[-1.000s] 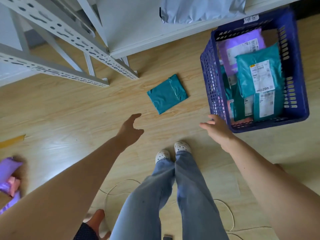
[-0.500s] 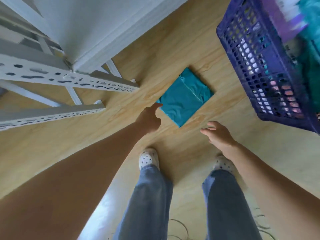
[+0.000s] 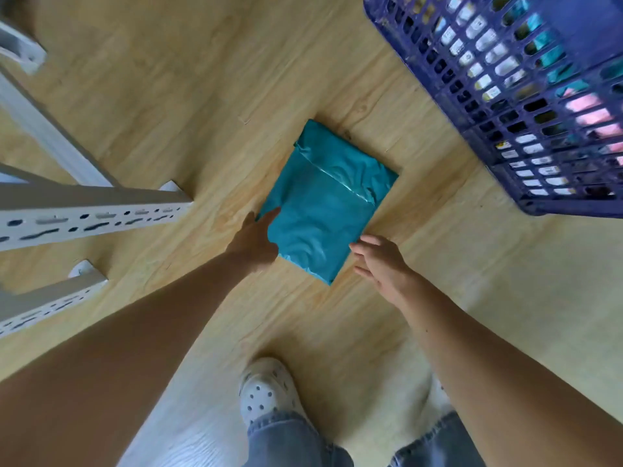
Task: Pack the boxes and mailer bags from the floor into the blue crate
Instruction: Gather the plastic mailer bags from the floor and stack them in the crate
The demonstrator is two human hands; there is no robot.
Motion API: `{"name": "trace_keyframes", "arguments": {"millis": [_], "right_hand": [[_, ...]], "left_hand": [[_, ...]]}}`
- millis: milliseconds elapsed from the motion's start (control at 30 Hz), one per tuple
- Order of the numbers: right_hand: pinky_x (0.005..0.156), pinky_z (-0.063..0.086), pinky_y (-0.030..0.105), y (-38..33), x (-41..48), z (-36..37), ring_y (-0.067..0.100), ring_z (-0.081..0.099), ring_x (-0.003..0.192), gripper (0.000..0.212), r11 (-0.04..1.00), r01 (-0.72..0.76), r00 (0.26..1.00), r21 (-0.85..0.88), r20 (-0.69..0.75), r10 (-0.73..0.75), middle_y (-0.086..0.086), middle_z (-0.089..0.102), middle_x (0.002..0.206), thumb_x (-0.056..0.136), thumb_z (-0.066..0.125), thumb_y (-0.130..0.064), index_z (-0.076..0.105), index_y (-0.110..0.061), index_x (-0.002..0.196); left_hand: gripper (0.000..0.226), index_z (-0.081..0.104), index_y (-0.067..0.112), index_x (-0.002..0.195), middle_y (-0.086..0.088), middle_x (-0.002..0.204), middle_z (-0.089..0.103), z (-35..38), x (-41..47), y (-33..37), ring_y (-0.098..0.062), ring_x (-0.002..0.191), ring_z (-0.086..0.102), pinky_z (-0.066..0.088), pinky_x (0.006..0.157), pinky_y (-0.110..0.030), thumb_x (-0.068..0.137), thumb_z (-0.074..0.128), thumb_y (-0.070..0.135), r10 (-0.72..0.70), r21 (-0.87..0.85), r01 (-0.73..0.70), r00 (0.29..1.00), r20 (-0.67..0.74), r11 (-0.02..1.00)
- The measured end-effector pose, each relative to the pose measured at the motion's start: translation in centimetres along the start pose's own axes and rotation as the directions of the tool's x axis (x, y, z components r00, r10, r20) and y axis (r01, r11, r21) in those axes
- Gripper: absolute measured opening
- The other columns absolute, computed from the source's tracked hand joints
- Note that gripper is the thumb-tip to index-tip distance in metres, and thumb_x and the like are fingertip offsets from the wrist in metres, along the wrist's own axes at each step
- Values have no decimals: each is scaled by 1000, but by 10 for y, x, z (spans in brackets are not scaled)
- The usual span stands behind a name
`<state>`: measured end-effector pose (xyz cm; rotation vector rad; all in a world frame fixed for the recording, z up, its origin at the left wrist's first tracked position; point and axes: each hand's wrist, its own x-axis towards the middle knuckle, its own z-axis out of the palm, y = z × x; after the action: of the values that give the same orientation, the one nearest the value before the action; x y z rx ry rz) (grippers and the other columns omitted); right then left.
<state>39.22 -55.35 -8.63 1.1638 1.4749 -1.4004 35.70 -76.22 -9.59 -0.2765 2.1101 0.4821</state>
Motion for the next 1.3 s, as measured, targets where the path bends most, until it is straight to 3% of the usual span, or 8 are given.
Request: {"name": "trace_keyframes", "arguments": {"millis": [133,400,567,700,867,967,1067,1300], "right_hand": [[88,51,29,2,14,3,17,60,108,40,988,-23,1000,153,-3,24,8,61,122,91,61,-14,53,-9,130],[91,52,35,-8,-18,19,17,63,90,11,994,87,995,63,46,-90,-1,65,94,88,64,-14,57,-23,85],[76,53,44,-33,-63,9,28,59,79,21,970,237,970,-46,56,-235,11,64,85,78,65,-21,61,-5,92],[61,41,32,-57,-105,-9,20,47,69,27,967,247,968,-56,59,-244,17,56,79,83,65,-15,56,7,95],[48,39,9,-87,-170,-44,11,49,61,11,957,289,954,6,80,-288,3,55,71,90,58,-11,56,-1,88],[57,50,16,-101,-219,-64,12,62,70,6,954,289,950,76,104,-295,7,65,80,89,57,-9,58,-4,92],[61,51,22,-114,-268,-83,17,60,71,30,952,273,951,137,110,-289,12,62,79,70,59,-17,53,3,90],[48,44,16,-135,-380,-136,7,55,54,11,947,267,942,179,158,-295,9,54,74,86,56,-3,46,-1,89]], "left_hand": [[73,18,37,148,0,160,-2,8,3,-3,-23,139,32,38,99,-27,89,51,11,13,-2,-13,1000,9,1000],[51,34,32,144,-1,157,20,2,-25,24,-19,139,32,28,106,-23,96,49,29,-14,-148,31,993,116,988],[51,39,33,142,2,145,42,-17,-68,75,-18,113,54,38,81,-17,93,47,47,-7,-347,57,990,142,936],[51,41,34,140,2,124,55,-39,-106,125,-8,62,51,38,46,-9,93,45,51,-34,-479,92,991,128,873],[59,43,30,139,-3,121,59,-67,-167,187,-37,111,56,46,59,-29,87,56,52,-26,-591,95,992,123,801],[59,44,26,136,2,111,60,-82,-214,221,-21,90,59,42,62,-20,85,60,51,4,-566,45,996,85,823],[55,44,30,132,4,104,54,-97,-260,250,-18,94,57,45,75,-26,84,61,49,-19,-517,31,999,29,855],[54,40,28,129,-2,100,64,-131,-365,317,-17,69,59,46,56,-24,82,63,43,-85,-445,45,994,-70,894]]}}
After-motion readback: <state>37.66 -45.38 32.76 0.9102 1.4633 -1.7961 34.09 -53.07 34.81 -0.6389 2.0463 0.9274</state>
